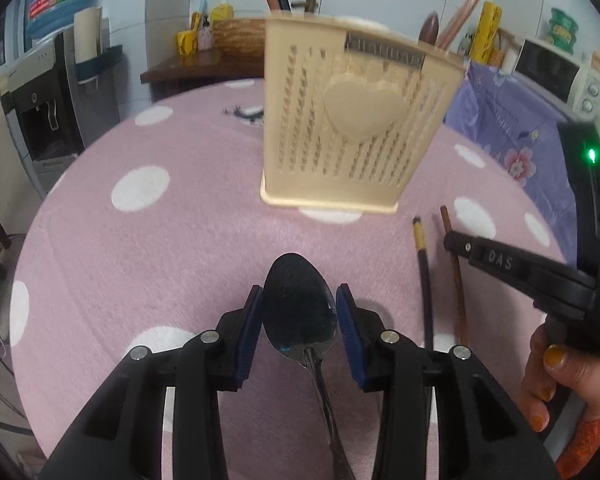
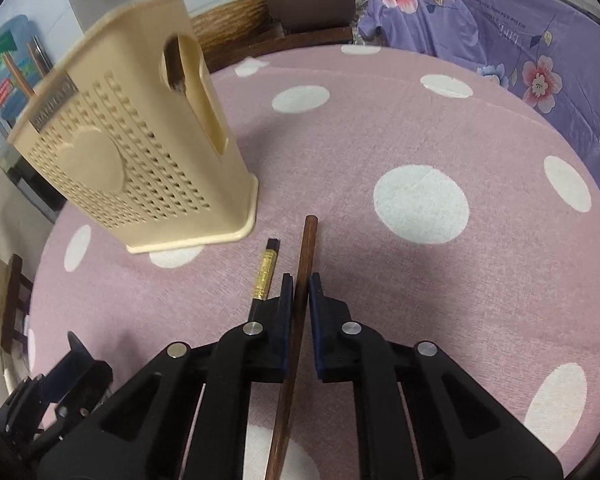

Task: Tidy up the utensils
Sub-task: 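Lift the spoon over the holder with the left tool while the right tool lifts the chopstick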

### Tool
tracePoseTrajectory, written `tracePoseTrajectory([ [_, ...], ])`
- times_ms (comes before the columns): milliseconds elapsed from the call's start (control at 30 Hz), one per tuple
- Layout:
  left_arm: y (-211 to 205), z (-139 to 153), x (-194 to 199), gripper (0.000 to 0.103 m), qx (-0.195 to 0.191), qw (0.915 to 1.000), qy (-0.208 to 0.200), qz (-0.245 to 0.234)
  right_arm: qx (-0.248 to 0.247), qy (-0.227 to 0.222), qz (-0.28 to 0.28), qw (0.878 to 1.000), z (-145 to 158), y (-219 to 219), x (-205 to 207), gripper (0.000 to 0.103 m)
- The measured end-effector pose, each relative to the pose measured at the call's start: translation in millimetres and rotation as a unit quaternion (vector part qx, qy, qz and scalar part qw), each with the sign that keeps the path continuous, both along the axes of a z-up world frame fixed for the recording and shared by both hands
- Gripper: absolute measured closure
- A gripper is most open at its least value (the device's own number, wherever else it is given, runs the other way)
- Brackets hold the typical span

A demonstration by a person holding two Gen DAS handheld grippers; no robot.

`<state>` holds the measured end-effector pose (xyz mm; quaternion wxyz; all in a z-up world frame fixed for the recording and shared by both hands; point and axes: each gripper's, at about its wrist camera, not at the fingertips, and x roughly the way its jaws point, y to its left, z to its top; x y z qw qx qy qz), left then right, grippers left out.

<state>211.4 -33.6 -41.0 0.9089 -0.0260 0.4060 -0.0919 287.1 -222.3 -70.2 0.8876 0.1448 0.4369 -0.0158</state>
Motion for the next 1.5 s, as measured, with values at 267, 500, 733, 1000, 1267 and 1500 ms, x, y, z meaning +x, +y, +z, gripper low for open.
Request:
tracePoseTrajectory([
  [267,29.8,53.2,-16.0,0.066,-0.033,0.9944,-0.096,0.028,0.017,-0.127,0.033,0.991,70.8,-13.9,-48.6,0.095],
  [500,34.1,59.6,-20.9,0.066,-0.035,0.9925,-0.112,0.035,0.020,-0.193,0.060,0.979,115.8,-26.0,-90.4,0.096],
  [733,36.5,59.8,-22.9,0.066,-0.034,0.9918,-0.118,0.035,0.010,-0.209,0.074,0.975,127.3,-24.0,-108.6,0.096],
  [1000,39.3,73.3,-22.9,0.066,-0.040,0.9905,-0.129,0.025,0.018,-0.220,0.089,0.971,141.0,-25.6,-113.2,0.096],
  [1267,37.9,145.7,-0.9,0.066,-0.069,0.9796,-0.189,0.002,0.013,-0.292,0.103,0.951,216.2,-11.5,-96.5,0.096],
  [1500,22.1,214.2,48.8,0.066,-0.062,0.9659,-0.250,0.025,-0.014,-0.365,0.072,0.928,299.7,6.1,-52.5,0.096],
])
